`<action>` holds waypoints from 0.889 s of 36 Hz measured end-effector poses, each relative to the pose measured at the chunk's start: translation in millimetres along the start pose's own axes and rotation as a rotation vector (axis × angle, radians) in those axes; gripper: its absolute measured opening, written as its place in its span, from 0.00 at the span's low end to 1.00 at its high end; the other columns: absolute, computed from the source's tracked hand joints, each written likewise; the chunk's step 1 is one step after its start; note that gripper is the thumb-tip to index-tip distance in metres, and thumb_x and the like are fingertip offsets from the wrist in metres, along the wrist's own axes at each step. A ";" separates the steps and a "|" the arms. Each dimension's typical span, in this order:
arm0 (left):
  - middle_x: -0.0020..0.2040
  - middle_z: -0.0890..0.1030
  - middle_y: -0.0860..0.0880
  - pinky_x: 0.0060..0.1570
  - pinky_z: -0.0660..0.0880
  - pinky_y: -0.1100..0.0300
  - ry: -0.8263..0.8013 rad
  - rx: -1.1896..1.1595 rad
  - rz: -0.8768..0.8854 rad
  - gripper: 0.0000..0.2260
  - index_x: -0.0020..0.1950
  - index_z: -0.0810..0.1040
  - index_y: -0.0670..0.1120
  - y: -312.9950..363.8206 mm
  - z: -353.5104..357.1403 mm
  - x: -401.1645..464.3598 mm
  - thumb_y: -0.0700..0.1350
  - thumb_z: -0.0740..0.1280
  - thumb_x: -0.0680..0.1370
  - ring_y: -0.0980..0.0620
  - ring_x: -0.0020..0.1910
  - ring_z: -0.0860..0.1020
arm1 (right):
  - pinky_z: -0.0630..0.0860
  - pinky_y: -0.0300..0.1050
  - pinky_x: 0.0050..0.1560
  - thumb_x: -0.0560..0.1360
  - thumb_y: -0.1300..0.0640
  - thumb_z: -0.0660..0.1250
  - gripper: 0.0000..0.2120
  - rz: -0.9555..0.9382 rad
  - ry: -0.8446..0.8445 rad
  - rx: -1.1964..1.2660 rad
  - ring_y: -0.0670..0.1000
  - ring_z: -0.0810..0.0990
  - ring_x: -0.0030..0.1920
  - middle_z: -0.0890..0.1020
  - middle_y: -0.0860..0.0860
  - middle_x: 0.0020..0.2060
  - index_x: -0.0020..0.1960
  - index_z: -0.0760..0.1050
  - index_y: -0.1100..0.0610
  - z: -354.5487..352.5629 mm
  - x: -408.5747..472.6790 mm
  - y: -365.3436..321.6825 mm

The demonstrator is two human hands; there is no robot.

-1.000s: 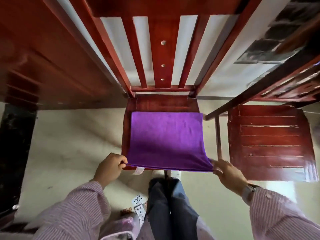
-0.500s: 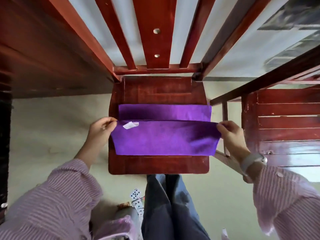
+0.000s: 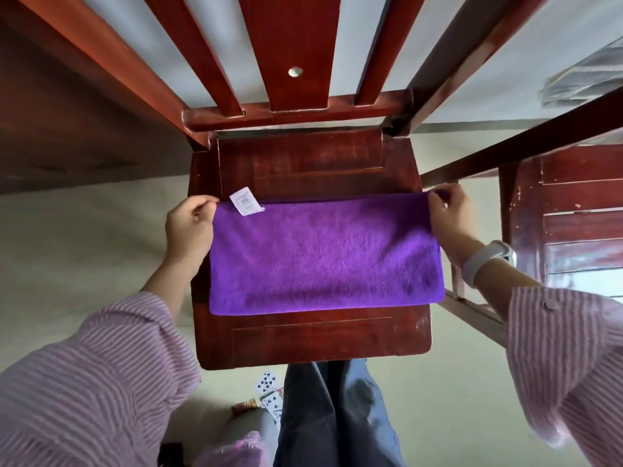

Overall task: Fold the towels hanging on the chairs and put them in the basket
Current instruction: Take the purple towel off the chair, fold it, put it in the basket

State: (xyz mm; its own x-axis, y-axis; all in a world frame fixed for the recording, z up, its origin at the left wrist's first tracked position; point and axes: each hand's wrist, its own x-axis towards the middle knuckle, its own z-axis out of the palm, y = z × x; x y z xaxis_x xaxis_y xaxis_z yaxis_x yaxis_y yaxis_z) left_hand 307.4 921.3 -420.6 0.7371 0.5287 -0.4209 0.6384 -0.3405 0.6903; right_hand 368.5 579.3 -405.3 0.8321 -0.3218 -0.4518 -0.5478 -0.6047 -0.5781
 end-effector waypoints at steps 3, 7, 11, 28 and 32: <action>0.45 0.81 0.44 0.49 0.73 0.54 0.038 0.044 -0.009 0.09 0.48 0.81 0.44 -0.9 3.9 3.9 0.41 0.61 0.75 0.47 0.45 0.77 | 0.68 0.43 0.54 0.77 0.60 0.58 0.12 0.028 0.014 0.005 0.58 0.75 0.56 0.78 0.60 0.54 0.58 0.72 0.63 6.2 3.5 0.8; 0.48 0.82 0.41 0.52 0.73 0.51 0.066 0.093 -0.038 0.10 0.49 0.81 0.43 -2.6 9.4 5.9 0.40 0.61 0.75 0.41 0.50 0.78 | 0.68 0.44 0.53 0.77 0.59 0.58 0.12 0.016 0.017 -0.050 0.59 0.75 0.56 0.78 0.61 0.54 0.57 0.72 0.63 11.6 9.3 3.0; 0.50 0.82 0.40 0.52 0.71 0.55 0.109 0.195 0.023 0.10 0.51 0.81 0.41 0.5 14.3 3.5 0.39 0.61 0.76 0.41 0.51 0.77 | 0.70 0.47 0.52 0.77 0.60 0.59 0.10 0.003 0.004 -0.118 0.60 0.76 0.54 0.78 0.62 0.52 0.56 0.73 0.62 13.6 14.6 6.8; 0.56 0.75 0.39 0.54 0.68 0.47 0.099 0.610 -0.008 0.08 0.50 0.76 0.43 17.8 25.9 8.0 0.40 0.58 0.77 0.38 0.59 0.70 | 0.71 0.48 0.51 0.74 0.55 0.60 0.12 0.104 -0.035 -0.224 0.61 0.77 0.52 0.80 0.58 0.51 0.56 0.72 0.58 15.6 27.7 6.7; 0.57 0.75 0.39 0.57 0.67 0.46 0.071 0.646 -0.029 0.10 0.53 0.76 0.42 21.8 25.3 11.8 0.41 0.59 0.76 0.38 0.60 0.70 | 0.70 0.44 0.45 0.69 0.60 0.61 0.11 0.260 -0.037 -0.009 0.56 0.77 0.48 0.79 0.55 0.43 0.50 0.76 0.58 13.9 32.1 0.0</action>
State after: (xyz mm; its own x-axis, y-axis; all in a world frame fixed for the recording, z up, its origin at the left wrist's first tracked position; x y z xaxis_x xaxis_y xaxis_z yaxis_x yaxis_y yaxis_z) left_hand 335.6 900.5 -425.4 0.7154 0.5873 -0.3784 0.6788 -0.7126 0.1773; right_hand 394.0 579.1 -429.3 0.6599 -0.4406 -0.6086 -0.7416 -0.5119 -0.4336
